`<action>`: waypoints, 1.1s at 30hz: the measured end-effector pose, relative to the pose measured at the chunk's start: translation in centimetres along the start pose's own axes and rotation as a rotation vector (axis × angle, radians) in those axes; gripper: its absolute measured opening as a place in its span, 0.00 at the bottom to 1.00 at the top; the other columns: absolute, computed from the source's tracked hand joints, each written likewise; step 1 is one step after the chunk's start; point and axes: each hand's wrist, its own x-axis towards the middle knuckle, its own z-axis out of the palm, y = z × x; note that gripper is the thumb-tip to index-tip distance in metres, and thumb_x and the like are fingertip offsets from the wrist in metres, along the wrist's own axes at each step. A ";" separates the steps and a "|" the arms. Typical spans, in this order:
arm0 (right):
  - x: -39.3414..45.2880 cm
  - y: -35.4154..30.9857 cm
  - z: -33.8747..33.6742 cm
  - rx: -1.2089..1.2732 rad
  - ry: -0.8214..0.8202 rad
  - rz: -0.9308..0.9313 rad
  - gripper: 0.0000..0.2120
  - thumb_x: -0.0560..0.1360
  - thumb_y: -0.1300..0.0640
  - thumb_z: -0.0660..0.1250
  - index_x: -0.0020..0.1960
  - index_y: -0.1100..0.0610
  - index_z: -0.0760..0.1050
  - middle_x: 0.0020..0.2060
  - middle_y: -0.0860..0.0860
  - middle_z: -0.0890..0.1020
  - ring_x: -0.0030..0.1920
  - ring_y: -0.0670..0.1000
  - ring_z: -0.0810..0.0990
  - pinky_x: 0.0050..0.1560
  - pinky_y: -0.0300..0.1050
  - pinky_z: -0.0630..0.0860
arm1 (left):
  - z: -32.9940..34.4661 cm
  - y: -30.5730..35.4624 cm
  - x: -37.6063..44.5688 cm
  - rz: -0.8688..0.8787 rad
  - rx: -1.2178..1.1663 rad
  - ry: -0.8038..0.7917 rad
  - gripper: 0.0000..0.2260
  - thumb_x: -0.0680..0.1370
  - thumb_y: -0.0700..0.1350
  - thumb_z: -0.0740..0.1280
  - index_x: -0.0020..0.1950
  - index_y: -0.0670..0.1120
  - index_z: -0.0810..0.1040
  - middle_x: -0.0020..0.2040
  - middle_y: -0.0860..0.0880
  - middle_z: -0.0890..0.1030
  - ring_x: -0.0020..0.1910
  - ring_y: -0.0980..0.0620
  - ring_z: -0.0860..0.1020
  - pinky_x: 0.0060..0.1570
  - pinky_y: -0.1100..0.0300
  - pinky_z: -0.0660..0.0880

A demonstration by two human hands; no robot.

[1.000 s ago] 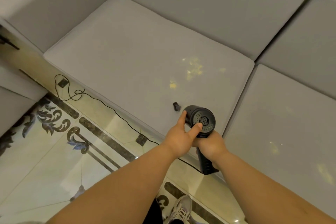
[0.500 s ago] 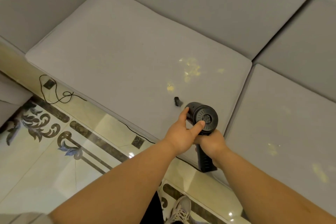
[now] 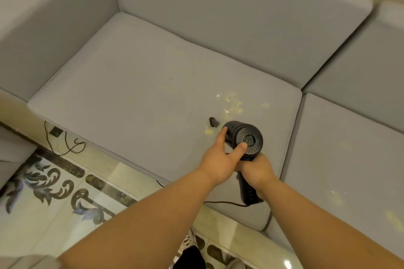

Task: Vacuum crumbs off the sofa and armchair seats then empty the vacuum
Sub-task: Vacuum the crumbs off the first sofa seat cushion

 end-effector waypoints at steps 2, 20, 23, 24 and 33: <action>1.5 -0.9 0.5 -0.020 -0.002 0.003 0.10 0.67 0.67 0.71 0.46 0.57 0.79 0.35 0.57 0.81 0.39 0.58 0.78 0.43 0.53 0.77 | -0.7 0.1 1.6 -0.003 0.001 0.007 0.35 0.75 0.61 0.64 0.77 0.57 0.50 0.74 0.51 0.66 0.70 0.48 0.67 0.60 0.62 0.64; 0.9 3.4 -1.1 -0.029 -0.067 0.076 0.08 0.66 0.68 0.70 0.42 0.58 0.78 0.34 0.57 0.80 0.38 0.59 0.77 0.43 0.54 0.77 | 2.7 -1.9 -0.5 -0.076 0.007 0.008 0.35 0.76 0.59 0.64 0.78 0.56 0.50 0.73 0.49 0.67 0.70 0.50 0.67 0.56 0.63 0.63; 0.2 4.6 -2.1 -0.032 -0.087 0.071 0.07 0.66 0.68 0.69 0.42 0.58 0.78 0.34 0.57 0.80 0.37 0.59 0.77 0.43 0.54 0.77 | 4.2 -2.2 -1.7 -0.082 -0.005 0.033 0.34 0.77 0.59 0.64 0.78 0.56 0.50 0.73 0.49 0.67 0.70 0.50 0.67 0.56 0.63 0.63; 0.0 5.0 -2.4 -0.036 -0.097 0.070 0.07 0.66 0.68 0.70 0.42 0.58 0.78 0.33 0.57 0.80 0.37 0.59 0.77 0.43 0.54 0.77 | 4.7 -2.3 -2.1 -0.083 -0.012 0.040 0.34 0.77 0.59 0.64 0.78 0.55 0.50 0.73 0.49 0.67 0.70 0.50 0.67 0.57 0.63 0.63; -2.0 6.5 -3.9 -0.036 -0.137 0.025 0.10 0.64 0.67 0.71 0.44 0.58 0.79 0.32 0.56 0.79 0.36 0.58 0.76 0.41 0.53 0.75 | 6.7 -2.5 -4.8 -0.072 -0.030 0.099 0.34 0.77 0.59 0.63 0.78 0.55 0.50 0.73 0.50 0.67 0.70 0.50 0.66 0.59 0.63 0.62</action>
